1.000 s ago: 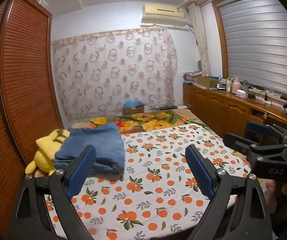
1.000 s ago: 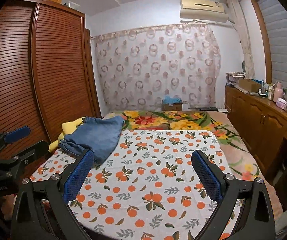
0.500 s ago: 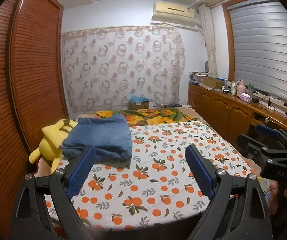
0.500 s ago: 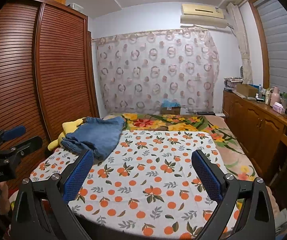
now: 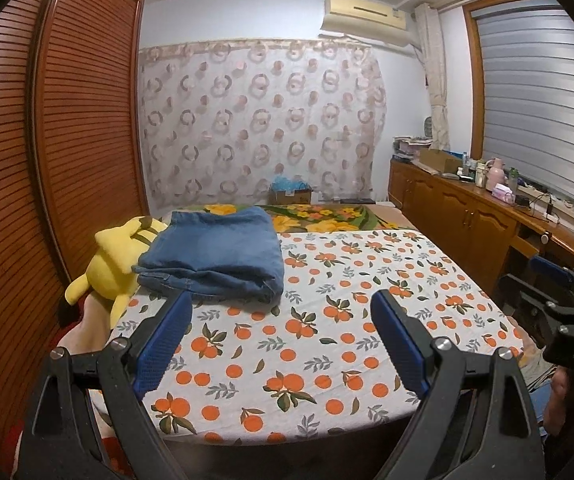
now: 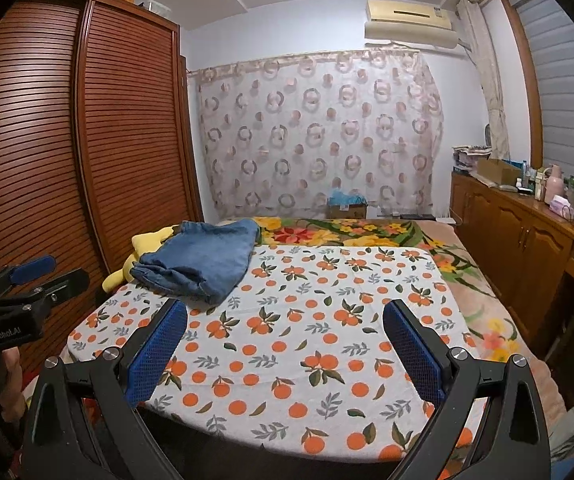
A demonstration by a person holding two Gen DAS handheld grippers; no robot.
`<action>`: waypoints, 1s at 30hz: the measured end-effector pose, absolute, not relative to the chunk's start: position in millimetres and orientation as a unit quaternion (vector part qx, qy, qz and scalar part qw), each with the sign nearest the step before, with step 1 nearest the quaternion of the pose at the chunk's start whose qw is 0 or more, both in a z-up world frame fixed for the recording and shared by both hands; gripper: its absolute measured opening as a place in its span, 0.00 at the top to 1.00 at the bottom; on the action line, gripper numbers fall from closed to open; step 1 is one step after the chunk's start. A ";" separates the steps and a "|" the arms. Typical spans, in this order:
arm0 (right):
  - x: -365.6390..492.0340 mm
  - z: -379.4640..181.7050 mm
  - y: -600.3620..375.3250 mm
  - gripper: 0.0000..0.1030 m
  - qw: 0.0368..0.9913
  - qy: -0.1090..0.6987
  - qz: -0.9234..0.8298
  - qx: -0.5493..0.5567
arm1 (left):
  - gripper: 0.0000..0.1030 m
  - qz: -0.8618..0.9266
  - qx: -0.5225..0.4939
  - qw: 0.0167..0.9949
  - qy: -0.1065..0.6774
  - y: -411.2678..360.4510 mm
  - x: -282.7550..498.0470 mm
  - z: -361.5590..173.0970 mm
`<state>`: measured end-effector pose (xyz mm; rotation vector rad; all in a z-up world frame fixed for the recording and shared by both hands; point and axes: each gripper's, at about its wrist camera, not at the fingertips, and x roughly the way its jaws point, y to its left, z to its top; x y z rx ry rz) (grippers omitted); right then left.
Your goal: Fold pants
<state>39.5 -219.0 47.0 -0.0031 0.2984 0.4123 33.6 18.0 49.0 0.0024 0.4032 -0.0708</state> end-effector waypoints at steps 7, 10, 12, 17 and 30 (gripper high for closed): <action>41.0 47.3 -222.8 0.04 0.968 0.151 0.201 0.001 | 0.11 -0.036 0.002 0.979 0.200 17.2 33.3 48.0; 39.8 46.6 -223.6 0.04 0.968 0.150 0.200 0.002 | 0.11 -0.037 0.002 0.979 0.201 16.8 33.4 47.1; 39.2 46.7 -224.6 0.04 0.968 0.149 0.200 0.003 | 0.11 -0.037 0.003 0.979 0.200 16.2 33.0 46.7; 38.0 46.5 -225.8 0.04 0.969 0.149 0.199 0.005 | 0.11 -0.037 0.002 0.979 0.200 15.6 33.3 46.3; 36.6 45.2 -223.8 0.04 0.969 0.147 0.198 0.004 | 0.11 -0.038 0.002 0.979 0.199 15.1 33.2 45.2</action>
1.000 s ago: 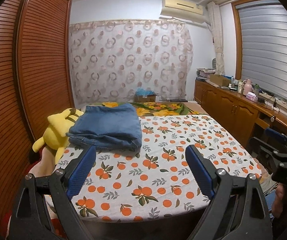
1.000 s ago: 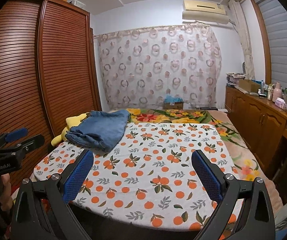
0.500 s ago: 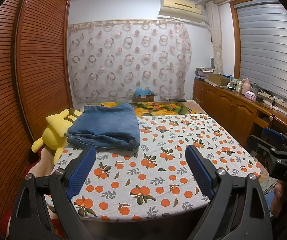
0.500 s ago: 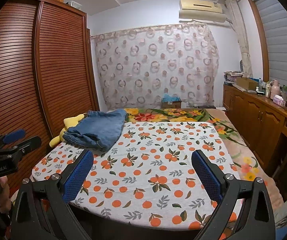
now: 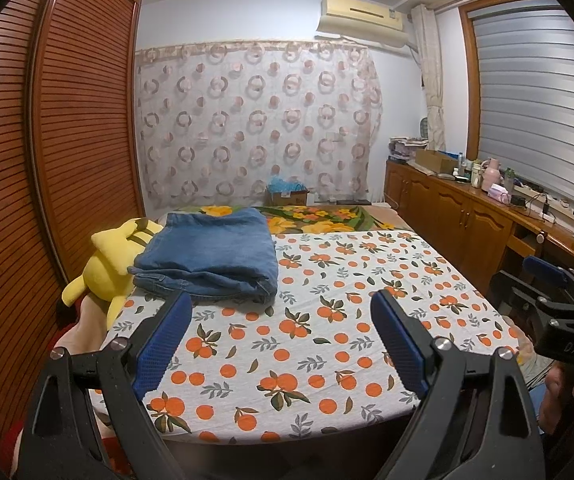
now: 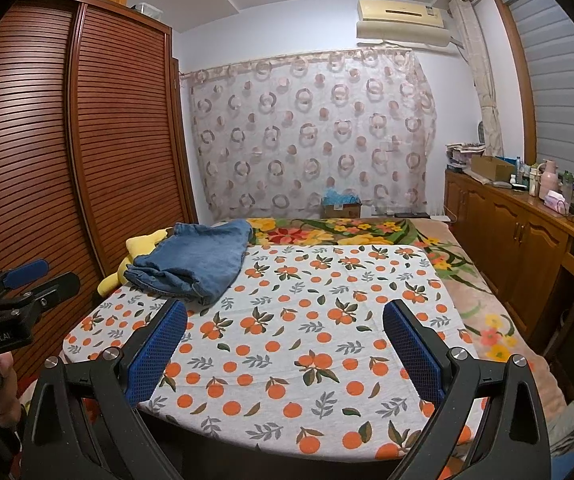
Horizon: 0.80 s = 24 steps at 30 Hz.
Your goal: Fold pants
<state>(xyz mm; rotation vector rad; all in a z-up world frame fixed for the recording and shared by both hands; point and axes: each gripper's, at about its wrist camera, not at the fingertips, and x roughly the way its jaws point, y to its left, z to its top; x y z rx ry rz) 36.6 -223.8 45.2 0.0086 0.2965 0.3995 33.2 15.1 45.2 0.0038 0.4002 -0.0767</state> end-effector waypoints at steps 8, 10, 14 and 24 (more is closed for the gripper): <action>36.0 44.1 -224.3 0.04 0.970 0.146 0.196 0.004 | 0.11 -0.038 0.003 0.979 0.199 13.6 32.9 45.3; 36.2 44.1 -223.5 0.04 0.970 0.146 0.196 0.004 | 0.11 -0.038 0.002 0.979 0.198 13.2 33.2 44.7; 36.1 43.9 -223.2 0.04 0.970 0.146 0.196 0.005 | 0.11 -0.038 0.002 0.979 0.198 13.3 32.7 45.1; 36.2 43.9 -221.3 0.04 0.970 0.145 0.194 0.005 | 0.11 -0.038 0.003 0.980 0.198 11.7 33.3 43.9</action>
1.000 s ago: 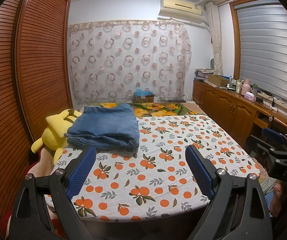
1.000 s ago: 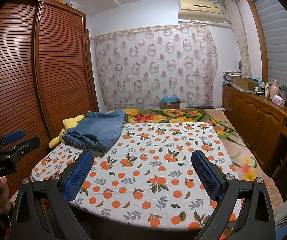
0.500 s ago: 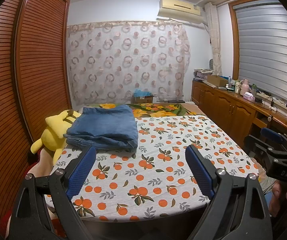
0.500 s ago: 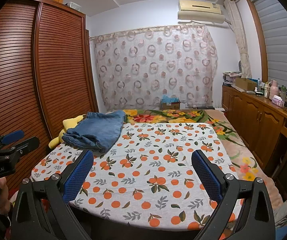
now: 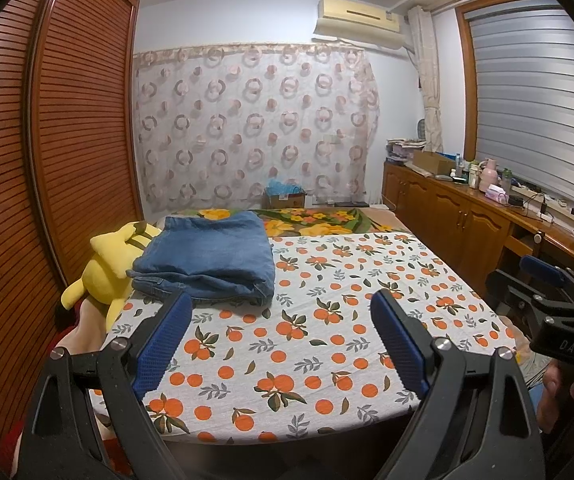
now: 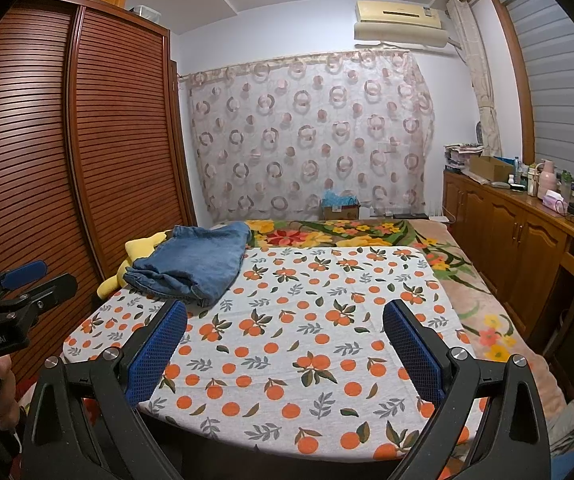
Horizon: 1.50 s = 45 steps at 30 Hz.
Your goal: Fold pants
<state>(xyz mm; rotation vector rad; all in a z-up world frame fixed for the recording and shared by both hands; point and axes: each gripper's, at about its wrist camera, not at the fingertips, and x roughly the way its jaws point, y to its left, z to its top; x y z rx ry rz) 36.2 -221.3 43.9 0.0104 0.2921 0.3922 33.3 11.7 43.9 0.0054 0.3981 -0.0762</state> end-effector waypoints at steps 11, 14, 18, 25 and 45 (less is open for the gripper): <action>36.3 43.8 -220.8 0.04 0.970 0.144 0.194 0.006 | 0.11 -0.038 0.002 0.980 0.197 11.7 32.5 43.1; 36.0 43.8 -220.2 0.04 0.971 0.144 0.193 0.006 | 0.11 -0.038 0.002 0.980 0.197 11.6 32.6 42.5; 36.0 43.7 -220.2 0.04 0.971 0.143 0.193 0.006 | 0.11 -0.038 0.002 0.980 0.197 12.1 32.4 42.5; 35.3 43.3 -218.9 0.04 0.971 0.143 0.191 0.006 | 0.11 -0.038 0.001 0.980 0.197 12.3 32.7 41.0; 33.6 42.7 -214.0 0.04 0.971 0.142 0.190 0.006 | 0.11 -0.038 0.001 0.980 0.196 14.7 32.2 39.2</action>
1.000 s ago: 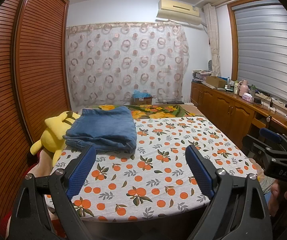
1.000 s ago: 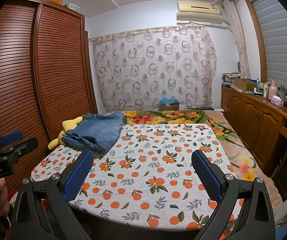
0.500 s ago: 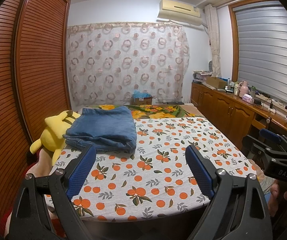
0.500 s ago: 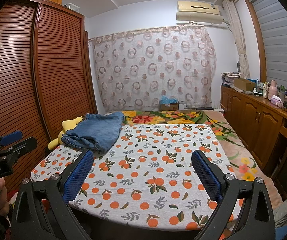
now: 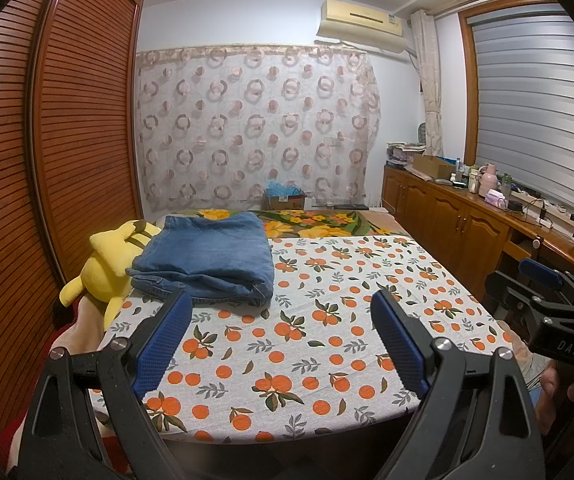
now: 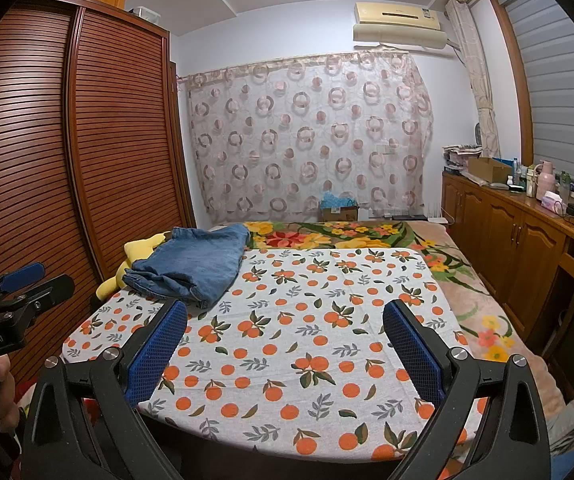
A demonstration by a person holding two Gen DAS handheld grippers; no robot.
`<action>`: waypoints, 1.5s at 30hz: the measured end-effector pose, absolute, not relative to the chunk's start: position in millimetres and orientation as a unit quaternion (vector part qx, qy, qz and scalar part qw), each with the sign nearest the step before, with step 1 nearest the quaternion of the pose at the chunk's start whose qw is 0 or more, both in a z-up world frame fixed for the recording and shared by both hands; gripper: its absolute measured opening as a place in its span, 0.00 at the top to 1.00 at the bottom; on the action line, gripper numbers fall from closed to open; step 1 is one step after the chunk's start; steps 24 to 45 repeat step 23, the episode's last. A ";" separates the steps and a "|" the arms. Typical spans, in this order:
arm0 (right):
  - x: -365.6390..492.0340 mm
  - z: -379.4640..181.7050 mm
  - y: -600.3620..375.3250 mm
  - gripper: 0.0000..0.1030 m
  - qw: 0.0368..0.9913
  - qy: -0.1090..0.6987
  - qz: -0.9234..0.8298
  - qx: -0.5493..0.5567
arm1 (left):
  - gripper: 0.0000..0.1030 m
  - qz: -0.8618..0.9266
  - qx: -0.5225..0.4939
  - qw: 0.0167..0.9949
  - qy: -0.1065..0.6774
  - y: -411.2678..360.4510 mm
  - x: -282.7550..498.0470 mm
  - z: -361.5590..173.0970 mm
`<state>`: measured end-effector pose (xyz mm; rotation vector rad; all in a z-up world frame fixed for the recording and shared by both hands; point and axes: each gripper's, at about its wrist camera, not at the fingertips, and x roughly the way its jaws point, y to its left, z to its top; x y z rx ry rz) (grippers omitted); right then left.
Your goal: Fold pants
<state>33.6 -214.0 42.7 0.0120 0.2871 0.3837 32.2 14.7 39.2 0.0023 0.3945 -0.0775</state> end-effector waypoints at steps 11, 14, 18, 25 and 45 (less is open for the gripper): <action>33.7 43.1 -213.4 0.04 0.971 0.142 0.190 0.007 | 0.11 -0.038 0.001 0.980 0.196 15.3 31.8 38.8; 33.4 42.4 -213.5 0.04 0.971 0.142 0.190 0.006 | 0.11 -0.039 0.001 0.980 0.196 15.5 31.8 38.7; 33.3 42.3 -213.0 0.04 0.971 0.142 0.190 0.006 | 0.11 -0.039 0.000 0.980 0.195 15.7 31.7 38.6; 32.9 41.7 -211.0 0.04 0.972 0.142 0.189 0.007 | 0.11 -0.039 0.000 0.980 0.195 15.9 31.6 38.1; 32.9 41.7 -211.0 0.04 0.972 0.142 0.189 0.007 | 0.11 -0.039 0.000 0.980 0.195 15.9 31.6 38.1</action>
